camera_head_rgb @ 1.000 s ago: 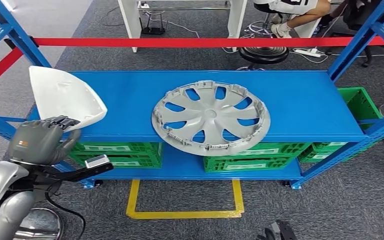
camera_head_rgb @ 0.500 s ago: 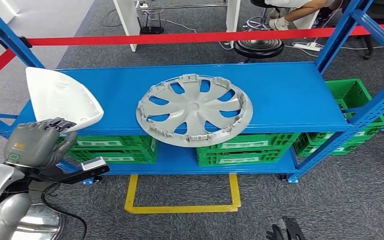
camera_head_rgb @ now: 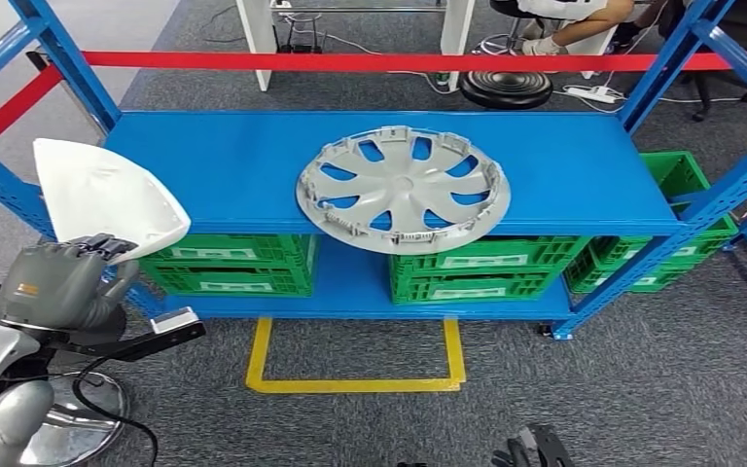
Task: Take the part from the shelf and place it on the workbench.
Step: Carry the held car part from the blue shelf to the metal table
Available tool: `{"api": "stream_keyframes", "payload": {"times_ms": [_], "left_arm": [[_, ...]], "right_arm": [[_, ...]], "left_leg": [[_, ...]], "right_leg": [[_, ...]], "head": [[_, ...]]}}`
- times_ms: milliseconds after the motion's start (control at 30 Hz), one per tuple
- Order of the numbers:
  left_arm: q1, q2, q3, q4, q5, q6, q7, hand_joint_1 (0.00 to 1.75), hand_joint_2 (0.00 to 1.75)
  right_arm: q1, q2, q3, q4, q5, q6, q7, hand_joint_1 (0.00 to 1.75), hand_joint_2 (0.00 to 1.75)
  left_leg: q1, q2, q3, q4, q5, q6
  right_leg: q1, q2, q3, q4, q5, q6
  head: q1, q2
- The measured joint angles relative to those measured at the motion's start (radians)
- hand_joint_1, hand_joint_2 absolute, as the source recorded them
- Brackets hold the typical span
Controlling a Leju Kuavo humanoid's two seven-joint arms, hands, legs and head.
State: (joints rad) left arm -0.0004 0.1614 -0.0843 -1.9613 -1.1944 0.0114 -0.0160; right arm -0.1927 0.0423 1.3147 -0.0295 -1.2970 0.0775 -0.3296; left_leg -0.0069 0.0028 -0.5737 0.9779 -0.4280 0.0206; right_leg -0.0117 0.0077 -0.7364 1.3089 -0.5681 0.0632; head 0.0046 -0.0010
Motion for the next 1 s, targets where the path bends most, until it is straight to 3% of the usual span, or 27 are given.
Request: {"api": "stream_keyframes", "payload": {"times_ms": [33,100,167,233,300,333,400,433,467,500,533,567,633,700,733,800,833,867,933,967,1000], "left_arm": [[0.002,0.000,0.001,0.000,0.000,0.000,-0.001,1.59,1.75],[0.005,0.000,0.003,-0.001,0.000,0.000,-0.002,1.59,1.75],[0.007,0.000,0.006,-0.004,0.000,0.000,-0.003,1.59,1.75],[0.007,0.000,0.007,-0.007,0.000,0.000,-0.003,1.59,1.75],[0.010,0.000,0.009,-0.009,0.000,0.000,-0.003,1.59,1.75],[0.011,0.001,0.011,-0.009,0.000,-0.001,-0.003,1.59,1.75],[0.013,0.001,0.018,-0.010,0.000,-0.005,-0.003,1.59,1.75],[0.014,0.001,0.021,-0.011,0.000,-0.008,-0.003,1.59,1.75],[0.016,0.000,0.024,-0.011,0.000,-0.010,-0.003,1.59,1.75],[0.018,0.000,0.027,-0.011,0.000,-0.013,-0.003,1.59,1.75],[0.019,0.000,0.028,-0.011,0.000,-0.015,-0.003,1.59,1.75],[0.020,0.000,0.030,-0.011,0.000,-0.017,-0.003,1.59,1.75],[0.020,-0.001,0.033,-0.012,-0.001,-0.018,-0.004,1.59,1.75],[0.021,-0.001,0.038,-0.015,-0.002,-0.019,-0.006,1.59,1.75],[0.023,-0.002,0.040,-0.017,-0.002,-0.019,-0.008,1.59,1.75],[0.033,-0.003,0.045,-0.019,-0.004,-0.019,-0.012,1.59,1.75],[0.039,-0.003,0.047,-0.020,-0.006,-0.019,-0.013,1.59,1.75],[0.044,-0.003,0.048,-0.021,-0.007,-0.019,-0.014,1.59,1.75],[0.052,-0.004,0.050,-0.023,-0.010,-0.018,-0.015,1.59,1.75],[0.056,-0.005,0.051,-0.024,-0.011,-0.018,-0.016,1.59,1.75],[0.059,-0.006,0.051,-0.024,-0.014,-0.019,-0.017,1.59,1.75]], "right_arm": [[0.000,0.000,0.000,0.001,0.001,0.000,0.000,0.00,0.00],[-0.003,0.000,0.002,0.003,0.001,0.000,0.000,0.00,0.00],[-0.008,0.000,0.005,0.005,0.001,0.000,0.000,0.00,0.00],[-0.012,0.000,0.006,0.006,0.001,0.001,-0.001,0.00,0.00],[-0.012,0.001,0.007,0.007,0.001,0.001,-0.001,0.00,0.00],[-0.013,0.002,0.008,0.007,0.001,-0.001,-0.001,0.00,0.00],[-0.016,0.004,0.011,0.009,0.000,-0.008,0.000,0.00,0.00],[-0.016,0.004,0.013,0.009,0.000,-0.011,0.001,0.00,0.00],[-0.016,0.003,0.014,0.010,-0.001,-0.013,0.002,0.00,0.00],[-0.015,0.003,0.016,0.011,-0.001,-0.013,0.003,0.00,0.00],[-0.015,0.003,0.019,0.012,-0.001,-0.013,0.004,0.00,0.00],[-0.015,0.003,0.021,0.012,-0.001,-0.013,0.005,0.00,0.00],[-0.016,0.003,0.026,0.013,-0.001,-0.013,0.008,0.00,0.00],[-0.017,0.002,0.030,0.015,-0.001,-0.013,0.010,0.00,0.00],[-0.016,0.002,0.033,0.016,-0.002,-0.013,0.010,0.00,0.00],[-0.009,0.002,0.038,0.016,-0.003,-0.012,0.011,0.00,0.00],[-0.003,0.002,0.040,0.016,-0.003,-0.011,0.011,0.00,0.00],[0.002,0.003,0.043,0.016,-0.003,-0.009,0.011,0.00,0.00],[0.005,0.003,0.049,0.016,0.000,-0.006,0.010,0.00,0.00],[0.004,0.004,0.051,0.016,0.002,-0.005,0.009,0.00,0.00],[0.003,0.004,0.054,0.016,0.005,-0.005,0.007,0.00,0.00]], "left_leg": [[0.000,0.000,-0.013,0.001,0.010,-0.001],[0.000,-0.001,-0.036,0.003,0.029,-0.006],[-0.002,-0.001,-0.052,0.009,0.044,-0.016],[-0.002,-0.001,-0.059,0.011,0.060,-0.027],[0.000,-0.002,-0.065,0.012,0.065,-0.038],[0.001,-0.003,-0.073,0.025,0.045,-0.044],[0.005,-0.003,-0.098,0.106,-0.049,-0.055],[0.007,-0.004,-0.113,0.170,-0.100,-0.059],[0.010,-0.004,-0.123,0.233,-0.133,-0.063],[0.012,-0.003,-0.125,0.279,-0.142,-0.066],[0.014,-0.004,-0.115,0.296,-0.128,-0.068],[0.017,-0.004,-0.089,0.280,-0.100,-0.069],[0.022,-0.004,0.005,0.167,-0.061,-0.070],[0.021,-0.006,0.095,0.032,-0.074,-0.062],[0.017,-0.007,0.113,-0.005,-0.082,-0.054],[0.010,-0.007,0.100,-0.020,-0.074,-0.034],[0.008,-0.005,0.090,-0.020,-0.063,-0.023],[0.008,-0.004,0.079,-0.021,-0.051,-0.013],[0.005,-0.003,0.054,-0.020,-0.028,-0.001],[0.003,-0.003,0.040,-0.019,-0.017,0.001],[0.001,-0.002,0.025,-0.018,-0.005,0.003]], "right_leg": [[0.000,0.000,0.021,0.001,0.016,0.000],[0.001,0.000,0.110,-0.096,0.061,-0.002],[0.002,0.001,0.211,-0.235,0.059,-0.006],[0.006,0.002,0.243,-0.297,0.042,-0.014],[0.006,0.001,0.228,-0.299,0.055,-0.030],[0.005,-0.001,0.221,-0.300,0.066,-0.040],[0.003,-0.004,0.200,-0.301,0.091,-0.055],[0.003,-0.004,0.184,-0.301,0.104,-0.058],[0.004,-0.005,0.168,-0.300,0.116,-0.059],[0.004,-0.005,0.152,-0.299,0.128,-0.058],[0.004,-0.006,0.137,-0.299,0.139,-0.056],[0.004,-0.006,0.122,-0.298,0.150,-0.053],[0.005,-0.005,0.098,-0.296,0.170,-0.046],[0.006,-0.003,0.081,-0.294,0.193,-0.035],[0.005,-0.003,0.075,-0.296,0.205,-0.029],[-0.003,-0.002,0.062,-0.301,0.223,-0.016],[-0.006,-0.002,0.053,-0.293,0.208,-0.011],[-0.007,-0.003,0.041,-0.267,0.172,-0.008],[-0.006,-0.004,0.010,-0.154,0.064,-0.006],[-0.005,-0.003,-0.001,-0.085,0.024,-0.006],[-0.003,-0.003,-0.003,-0.030,0.009,-0.007]], "head": [[0.000,0.000],[0.000,0.000],[0.000,0.000],[-0.001,0.000],[0.000,0.000],[-0.002,0.000],[-0.006,0.000],[-0.007,0.000],[-0.007,0.000],[-0.007,0.000],[-0.007,0.000],[-0.007,0.000],[-0.008,0.000],[-0.006,0.000],[-0.006,0.000],[-0.006,0.000],[-0.006,0.000],[-0.005,0.000],[-0.002,0.000],[-0.001,0.000],[-0.001,0.000]]}}
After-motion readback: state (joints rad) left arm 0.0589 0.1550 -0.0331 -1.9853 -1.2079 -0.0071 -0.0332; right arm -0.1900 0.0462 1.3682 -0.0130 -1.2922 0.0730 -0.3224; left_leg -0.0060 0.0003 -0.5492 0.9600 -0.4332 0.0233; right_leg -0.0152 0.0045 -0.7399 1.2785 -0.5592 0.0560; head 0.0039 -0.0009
